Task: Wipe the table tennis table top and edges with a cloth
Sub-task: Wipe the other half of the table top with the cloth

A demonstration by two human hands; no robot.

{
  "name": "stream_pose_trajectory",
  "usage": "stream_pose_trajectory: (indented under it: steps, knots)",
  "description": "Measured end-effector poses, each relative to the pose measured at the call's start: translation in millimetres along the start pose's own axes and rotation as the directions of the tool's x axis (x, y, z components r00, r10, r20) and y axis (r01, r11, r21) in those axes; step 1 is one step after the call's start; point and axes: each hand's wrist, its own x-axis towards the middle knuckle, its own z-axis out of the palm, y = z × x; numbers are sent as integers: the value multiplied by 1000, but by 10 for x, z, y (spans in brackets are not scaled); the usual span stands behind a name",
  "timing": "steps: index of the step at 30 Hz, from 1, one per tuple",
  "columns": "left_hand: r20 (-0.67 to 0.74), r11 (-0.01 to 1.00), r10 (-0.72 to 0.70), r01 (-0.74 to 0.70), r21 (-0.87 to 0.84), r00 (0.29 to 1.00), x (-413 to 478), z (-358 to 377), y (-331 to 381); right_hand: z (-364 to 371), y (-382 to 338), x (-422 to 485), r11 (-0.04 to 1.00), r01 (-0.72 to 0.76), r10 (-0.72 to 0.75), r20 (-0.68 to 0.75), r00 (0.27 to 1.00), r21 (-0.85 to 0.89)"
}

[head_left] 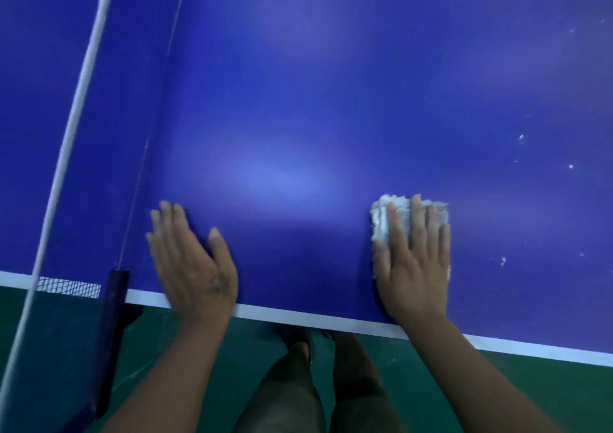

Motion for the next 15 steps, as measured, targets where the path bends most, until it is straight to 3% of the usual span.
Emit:
stream_pose_trajectory:
  steps: [5,10,15]
  knots:
    - [-40,997,15,-12,74,999,25,63,-243,126,-722,-166,964,264,-265,46,963,37]
    - [-69,999,19,-15,51,997,11,107,-278,206,-1435,258,882,458,-463,22,886,109]
    - [-89,994,35,-25,104,995,16,131,-298,278,-2248,1037,838,534,-533,-39,845,117]
